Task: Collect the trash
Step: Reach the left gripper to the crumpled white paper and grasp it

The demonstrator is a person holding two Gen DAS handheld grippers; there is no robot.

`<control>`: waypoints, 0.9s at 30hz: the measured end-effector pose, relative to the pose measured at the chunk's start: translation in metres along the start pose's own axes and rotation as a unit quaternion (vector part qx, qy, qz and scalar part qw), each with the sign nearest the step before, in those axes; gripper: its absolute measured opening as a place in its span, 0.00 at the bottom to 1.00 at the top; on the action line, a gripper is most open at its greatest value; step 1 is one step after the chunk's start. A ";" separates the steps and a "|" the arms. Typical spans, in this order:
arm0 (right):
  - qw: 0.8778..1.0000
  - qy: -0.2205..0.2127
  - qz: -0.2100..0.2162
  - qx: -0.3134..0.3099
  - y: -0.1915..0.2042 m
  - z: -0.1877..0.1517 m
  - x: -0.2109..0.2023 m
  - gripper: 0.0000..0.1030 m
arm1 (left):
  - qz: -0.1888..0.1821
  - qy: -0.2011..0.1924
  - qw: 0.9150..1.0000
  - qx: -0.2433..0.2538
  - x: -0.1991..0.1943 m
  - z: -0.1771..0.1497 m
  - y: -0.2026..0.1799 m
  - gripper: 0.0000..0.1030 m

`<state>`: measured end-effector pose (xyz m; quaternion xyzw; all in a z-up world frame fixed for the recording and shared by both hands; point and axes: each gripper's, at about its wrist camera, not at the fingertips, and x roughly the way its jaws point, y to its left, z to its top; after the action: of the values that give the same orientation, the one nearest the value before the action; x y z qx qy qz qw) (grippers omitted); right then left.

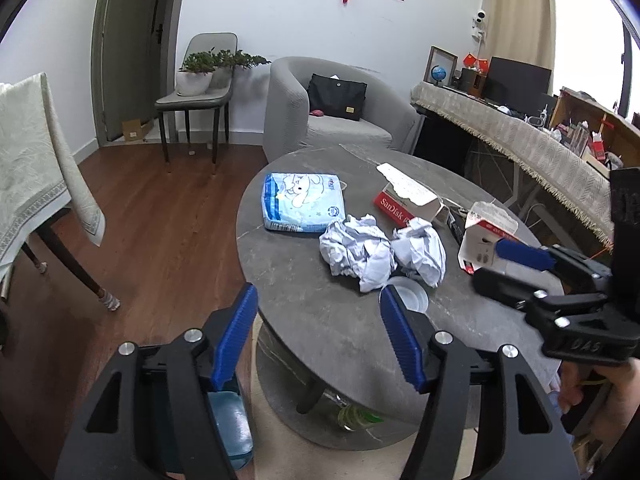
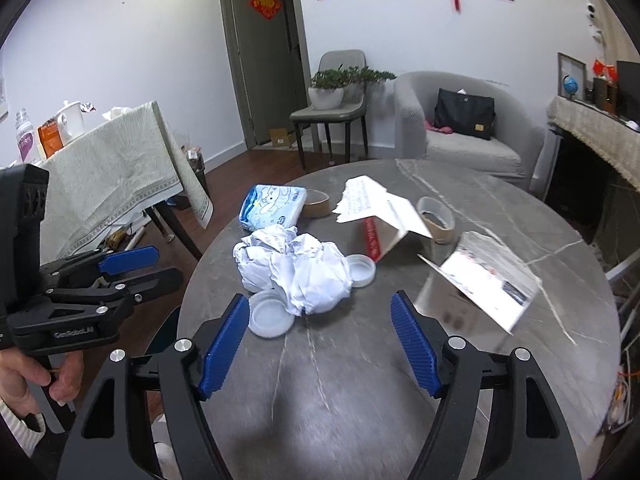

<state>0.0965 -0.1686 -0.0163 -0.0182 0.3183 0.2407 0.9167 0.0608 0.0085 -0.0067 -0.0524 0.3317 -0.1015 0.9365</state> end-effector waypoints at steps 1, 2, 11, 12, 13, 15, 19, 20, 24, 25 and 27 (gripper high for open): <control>1.000 0.004 0.003 0.002 0.001 0.002 0.004 0.72 | -0.003 0.001 1.000 -0.003 0.003 0.002 0.002 0.64; 1.000 0.009 0.006 0.004 0.002 0.004 0.010 0.72 | -0.005 0.002 1.000 -0.004 0.004 0.003 0.004 0.64; 0.999 0.046 0.009 0.002 0.009 0.015 0.046 0.62 | -0.034 0.010 0.999 -0.032 0.020 0.015 0.017 0.64; 0.999 0.050 0.008 0.002 0.009 0.016 0.049 0.60 | -0.039 0.011 0.999 -0.035 0.023 0.016 0.017 0.64; 0.999 0.054 0.007 0.001 0.008 0.016 0.052 0.55 | -0.043 0.012 0.998 -0.037 0.024 0.017 0.017 0.64; 0.998 0.061 0.007 -0.002 0.006 0.015 0.056 0.48 | -0.052 0.014 0.998 -0.040 0.029 0.019 0.015 0.64; 0.998 0.057 0.035 0.018 -0.005 0.017 0.052 0.44 | -0.063 0.021 0.997 -0.042 0.041 0.022 0.008 0.65; 0.998 0.051 0.041 0.024 -0.008 0.019 0.049 0.44 | -0.064 0.024 0.997 -0.042 0.045 0.023 0.007 0.65; 0.997 0.024 0.052 0.056 -0.026 0.028 0.035 0.44 | -0.066 0.037 0.996 -0.040 0.059 0.023 0.002 0.71; 0.996 0.018 0.059 0.064 -0.029 0.029 0.033 0.44 | -0.065 0.037 0.996 -0.040 0.062 0.023 0.000 0.71; 0.995 0.009 0.071 0.075 -0.035 0.032 0.030 0.44 | -0.064 0.038 0.996 -0.041 0.067 0.025 -0.002 0.74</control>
<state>0.1511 -0.1808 -0.0124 0.0716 0.3438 0.2808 0.8932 0.1273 -0.0075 -0.0281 -0.1082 0.3672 -0.1489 0.9117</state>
